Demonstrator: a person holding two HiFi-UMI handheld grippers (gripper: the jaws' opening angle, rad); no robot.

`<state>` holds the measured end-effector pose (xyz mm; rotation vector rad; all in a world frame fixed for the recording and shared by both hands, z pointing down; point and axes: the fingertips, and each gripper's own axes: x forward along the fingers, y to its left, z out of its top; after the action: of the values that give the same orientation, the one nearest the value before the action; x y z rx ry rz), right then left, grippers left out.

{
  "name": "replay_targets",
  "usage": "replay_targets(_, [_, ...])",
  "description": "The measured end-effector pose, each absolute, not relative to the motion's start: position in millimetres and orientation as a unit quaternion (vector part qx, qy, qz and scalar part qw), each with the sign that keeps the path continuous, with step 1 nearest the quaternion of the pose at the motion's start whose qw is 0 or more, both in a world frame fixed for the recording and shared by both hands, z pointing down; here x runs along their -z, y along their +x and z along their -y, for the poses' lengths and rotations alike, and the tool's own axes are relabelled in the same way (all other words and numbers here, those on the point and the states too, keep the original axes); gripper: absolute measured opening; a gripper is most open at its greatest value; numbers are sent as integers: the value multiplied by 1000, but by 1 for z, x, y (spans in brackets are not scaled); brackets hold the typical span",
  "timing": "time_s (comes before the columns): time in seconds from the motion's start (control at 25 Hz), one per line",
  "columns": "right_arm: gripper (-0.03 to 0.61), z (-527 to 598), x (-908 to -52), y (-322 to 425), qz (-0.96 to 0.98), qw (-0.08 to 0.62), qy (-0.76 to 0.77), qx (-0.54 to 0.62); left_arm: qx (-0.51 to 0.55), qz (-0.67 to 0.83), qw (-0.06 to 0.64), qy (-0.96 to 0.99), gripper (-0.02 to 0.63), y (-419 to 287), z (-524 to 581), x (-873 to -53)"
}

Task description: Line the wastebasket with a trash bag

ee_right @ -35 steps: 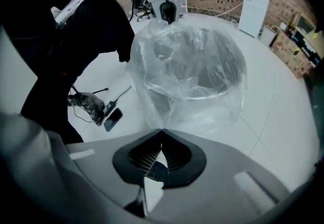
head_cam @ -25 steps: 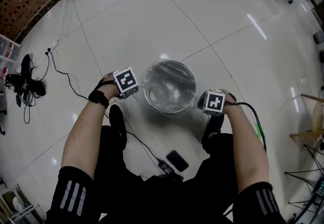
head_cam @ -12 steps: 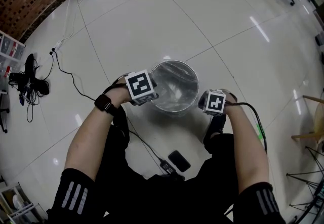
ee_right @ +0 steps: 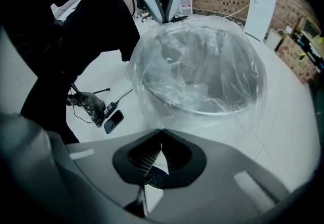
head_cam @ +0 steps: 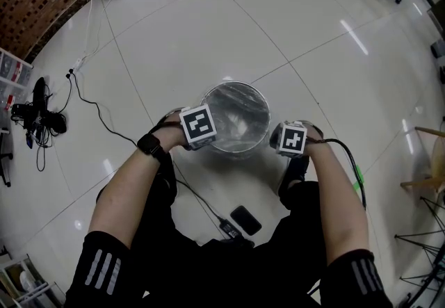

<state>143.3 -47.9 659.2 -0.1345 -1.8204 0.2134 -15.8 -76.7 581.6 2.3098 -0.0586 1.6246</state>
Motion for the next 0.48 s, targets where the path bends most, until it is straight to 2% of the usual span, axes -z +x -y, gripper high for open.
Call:
replay_targets(0.24, [9,48,-659,152,780,616,-49,-101,-542,19,173,822,-5,-18,79,-567])
replay_targets(0.36, [9,50,-658,146,787,609,-51,-90,-542,13,180,821,112,-15,75,-568])
replay_targets(0.4, [9,50,-657,143,789,606,-53,-86,-545,10,180,819,137,-15,74,-570])
replay_targets(0.48, [9,51,-657,139,790,604,-57,-84,-551,5,168,817,147,-13,73,-576])
